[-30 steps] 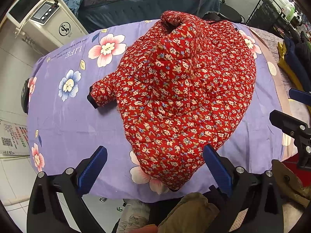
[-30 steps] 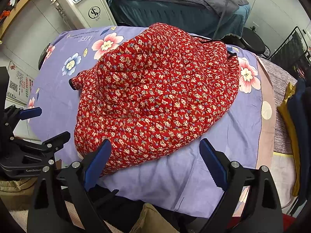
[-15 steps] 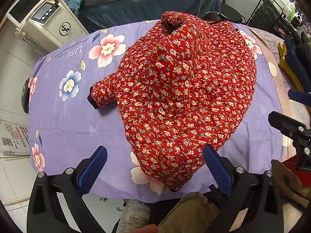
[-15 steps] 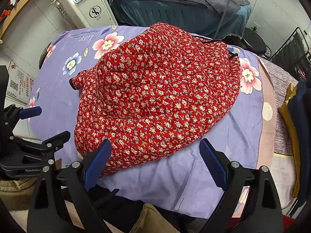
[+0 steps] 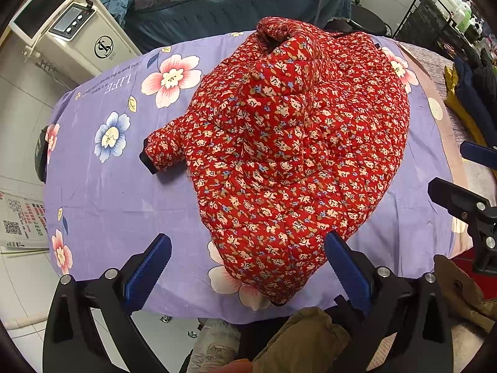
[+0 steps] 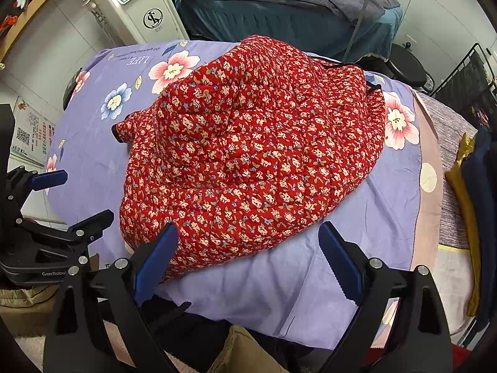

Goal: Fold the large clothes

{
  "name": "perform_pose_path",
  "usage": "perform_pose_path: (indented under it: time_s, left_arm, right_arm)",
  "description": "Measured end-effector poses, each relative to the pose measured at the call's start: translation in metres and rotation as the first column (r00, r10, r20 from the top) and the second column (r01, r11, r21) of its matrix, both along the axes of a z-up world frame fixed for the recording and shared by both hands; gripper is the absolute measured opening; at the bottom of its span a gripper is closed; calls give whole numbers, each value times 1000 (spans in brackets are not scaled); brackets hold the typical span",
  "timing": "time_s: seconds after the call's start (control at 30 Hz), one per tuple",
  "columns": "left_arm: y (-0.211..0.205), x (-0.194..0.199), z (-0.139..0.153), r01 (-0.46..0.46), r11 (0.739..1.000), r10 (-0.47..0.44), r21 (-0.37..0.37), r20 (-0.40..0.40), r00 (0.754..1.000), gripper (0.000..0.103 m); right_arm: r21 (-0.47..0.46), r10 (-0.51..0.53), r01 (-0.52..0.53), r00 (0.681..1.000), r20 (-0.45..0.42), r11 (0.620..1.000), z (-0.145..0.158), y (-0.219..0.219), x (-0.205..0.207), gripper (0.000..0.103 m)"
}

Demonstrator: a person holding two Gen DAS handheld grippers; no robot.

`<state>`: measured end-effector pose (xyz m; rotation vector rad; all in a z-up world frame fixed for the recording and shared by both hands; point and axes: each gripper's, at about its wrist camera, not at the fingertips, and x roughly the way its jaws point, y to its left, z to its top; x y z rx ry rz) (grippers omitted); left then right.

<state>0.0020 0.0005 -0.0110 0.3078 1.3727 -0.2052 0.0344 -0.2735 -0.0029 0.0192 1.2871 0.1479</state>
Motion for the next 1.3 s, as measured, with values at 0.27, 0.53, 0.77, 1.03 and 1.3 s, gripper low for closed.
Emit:
perform_pose_path:
  time_s: [0.27, 0.53, 0.77, 1.03, 1.3]
  left_arm:
    - [0, 0, 0, 0, 1000, 0, 1, 0, 1000, 97]
    - [-1, -3, -1, 0, 1000, 0, 5, 3, 1000, 97]
    - [0, -4, 0, 2, 1000, -2, 7, 7, 1000, 97]
    - [-1, -6, 1, 2, 1000, -2, 17, 0, 1000, 97]
    - [-2, -8, -1, -3, 1000, 4, 23, -7, 1000, 97]
  right_arm:
    - [0, 0, 0, 1000, -2, 1000, -1, 1, -1, 91]
    - [1, 1, -1, 1000, 0, 1000, -1, 2, -1, 91]
    - [1, 1, -1, 1000, 2, 1000, -1, 4, -3, 91]
    - [15, 3, -3, 1000, 0, 1000, -3, 1, -9, 91]
    - [26, 10, -10, 1000, -8, 1000, -5, -3, -6, 91]
